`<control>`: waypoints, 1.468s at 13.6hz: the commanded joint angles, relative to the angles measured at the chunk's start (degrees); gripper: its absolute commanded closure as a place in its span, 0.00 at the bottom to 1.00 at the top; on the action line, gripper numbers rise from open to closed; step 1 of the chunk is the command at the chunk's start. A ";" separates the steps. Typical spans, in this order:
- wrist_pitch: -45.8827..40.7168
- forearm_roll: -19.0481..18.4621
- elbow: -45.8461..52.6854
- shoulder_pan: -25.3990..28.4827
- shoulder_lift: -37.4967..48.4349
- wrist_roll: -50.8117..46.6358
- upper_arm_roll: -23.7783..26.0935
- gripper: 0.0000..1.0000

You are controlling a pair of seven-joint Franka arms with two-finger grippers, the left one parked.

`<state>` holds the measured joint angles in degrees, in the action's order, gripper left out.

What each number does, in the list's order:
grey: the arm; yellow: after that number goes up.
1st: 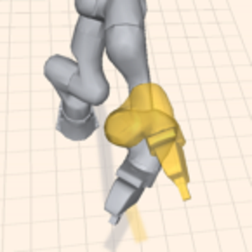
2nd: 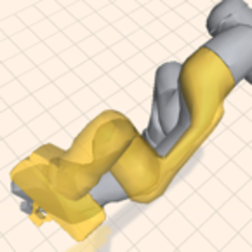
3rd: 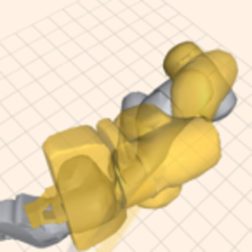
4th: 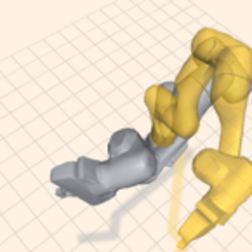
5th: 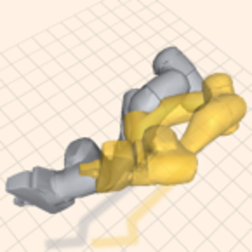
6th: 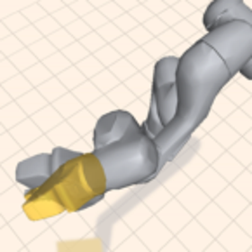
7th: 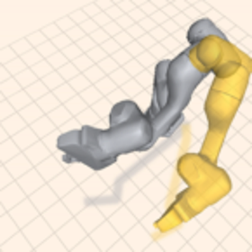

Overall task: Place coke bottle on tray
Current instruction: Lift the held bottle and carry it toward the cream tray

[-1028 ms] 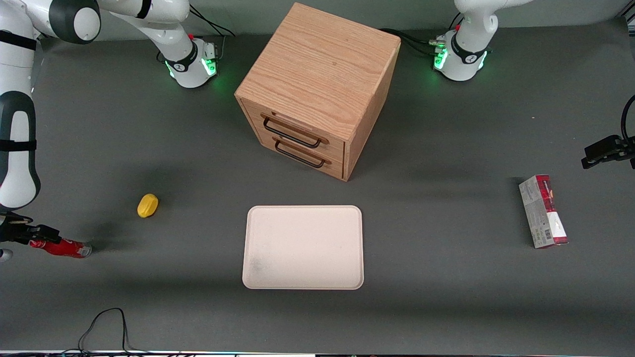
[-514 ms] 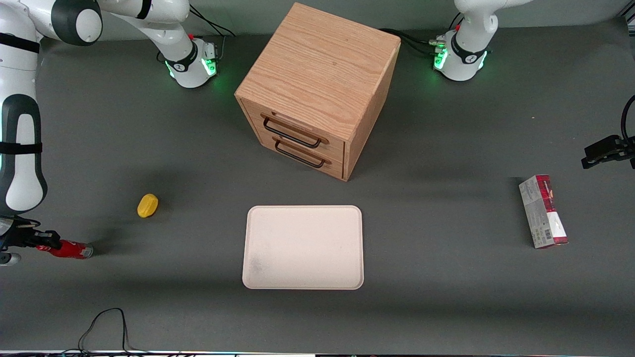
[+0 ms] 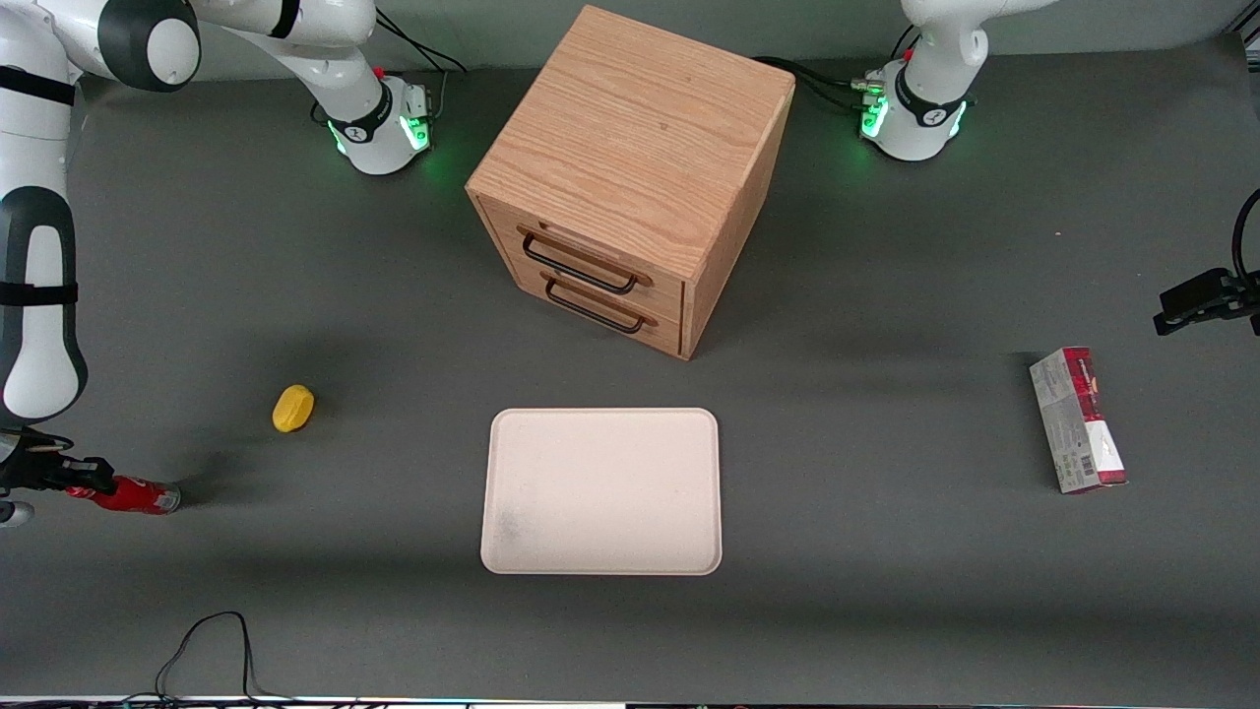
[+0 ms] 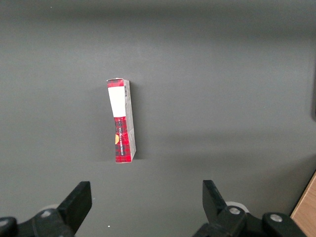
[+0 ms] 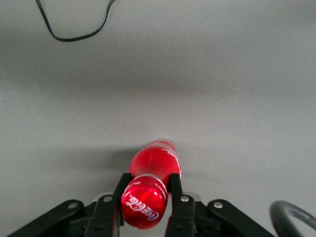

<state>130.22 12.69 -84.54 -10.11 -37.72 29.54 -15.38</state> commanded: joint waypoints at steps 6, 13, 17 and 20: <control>-20.06 -5.31 5.95 6.23 12.39 -14.67 1.49 1.00; -39.96 -12.77 19.15 10.19 17.41 -40.47 17.37 1.00; -37.95 -19.10 18.36 11.07 16.45 -56.41 31.70 1.00; -25.50 -19.19 13.19 12.65 14.00 -64.42 35.49 1.00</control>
<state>97.77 -5.10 -68.62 2.62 -22.08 -30.52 18.31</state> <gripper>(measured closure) 0.639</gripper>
